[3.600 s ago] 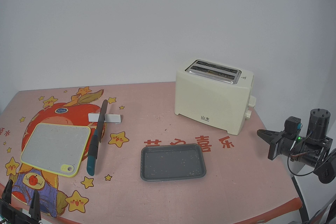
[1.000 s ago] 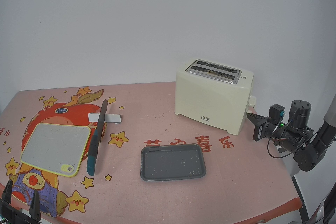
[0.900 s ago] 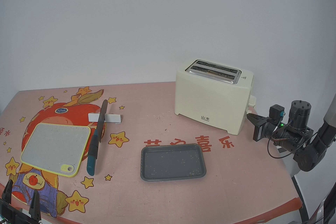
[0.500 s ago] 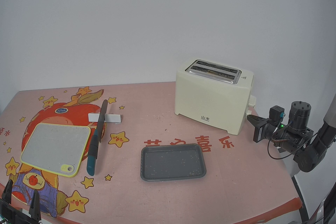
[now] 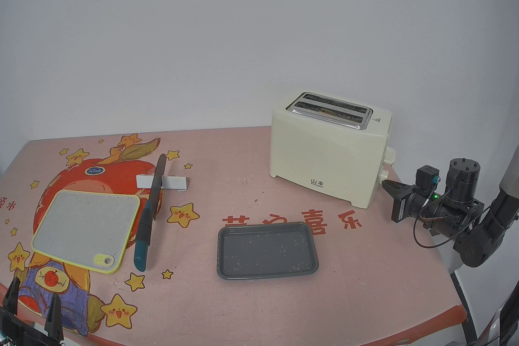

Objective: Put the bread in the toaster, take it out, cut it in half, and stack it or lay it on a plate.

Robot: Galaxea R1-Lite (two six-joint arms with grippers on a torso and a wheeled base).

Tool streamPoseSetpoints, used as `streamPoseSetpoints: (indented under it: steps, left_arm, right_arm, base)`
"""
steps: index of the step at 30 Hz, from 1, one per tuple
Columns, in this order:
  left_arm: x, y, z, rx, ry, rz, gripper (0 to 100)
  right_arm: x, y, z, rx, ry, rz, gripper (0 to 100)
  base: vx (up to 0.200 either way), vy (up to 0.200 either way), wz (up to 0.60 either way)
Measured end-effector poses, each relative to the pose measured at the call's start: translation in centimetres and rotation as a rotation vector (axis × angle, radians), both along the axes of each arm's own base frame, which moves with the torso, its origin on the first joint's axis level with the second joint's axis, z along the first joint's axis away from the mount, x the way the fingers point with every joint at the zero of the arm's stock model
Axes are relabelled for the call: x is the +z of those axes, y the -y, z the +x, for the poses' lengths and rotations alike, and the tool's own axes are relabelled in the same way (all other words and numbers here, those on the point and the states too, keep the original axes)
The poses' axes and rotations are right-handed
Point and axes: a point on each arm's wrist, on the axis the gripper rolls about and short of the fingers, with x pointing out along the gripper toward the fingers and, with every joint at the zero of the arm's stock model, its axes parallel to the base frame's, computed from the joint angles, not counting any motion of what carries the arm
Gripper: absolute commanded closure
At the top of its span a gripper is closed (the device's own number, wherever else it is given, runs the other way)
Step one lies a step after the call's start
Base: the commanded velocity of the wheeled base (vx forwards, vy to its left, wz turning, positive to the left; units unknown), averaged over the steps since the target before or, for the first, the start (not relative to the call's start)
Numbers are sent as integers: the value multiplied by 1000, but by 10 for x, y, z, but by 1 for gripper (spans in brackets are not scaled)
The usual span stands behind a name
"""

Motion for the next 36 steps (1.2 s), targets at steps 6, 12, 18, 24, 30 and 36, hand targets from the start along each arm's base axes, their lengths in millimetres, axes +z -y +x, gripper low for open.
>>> streamPoseSetpoints:
  steps: [6, 12, 18, 24, 30, 36]
  left_arm:
    - [0, 0, 0, 0, 0, 0, 0]
    - [0, 0, 0, 0, 0, 0, 0]
    - [0, 0, 0, 0, 0, 0, 0]
    - [0, 0, 0, 0, 0, 0, 0]
    - [0, 0, 0, 0, 0, 0, 0]
    - [0, 0, 0, 0, 0, 0, 0]
  right_arm:
    - [-1, 0, 0, 0, -3, -1, 100]
    - [-1, 0, 0, 0, -5, -2, 100]
    - [-2, 0, 0, 0, -6, -1, 100]
    - [-2, 0, -1, 0, -9, -4, 100]
    - [-2, 0, -2, 2, -11, -4, 100]
    - [-2, 0, -2, 2, -11, -4, 100]
  base:
    - [0, 0, 0]
    - [0, 0, 0]
    - [0, 0, 0]
    - [0, 0, 0]
    - [0, 0, 0]
    - [0, 0, 0]
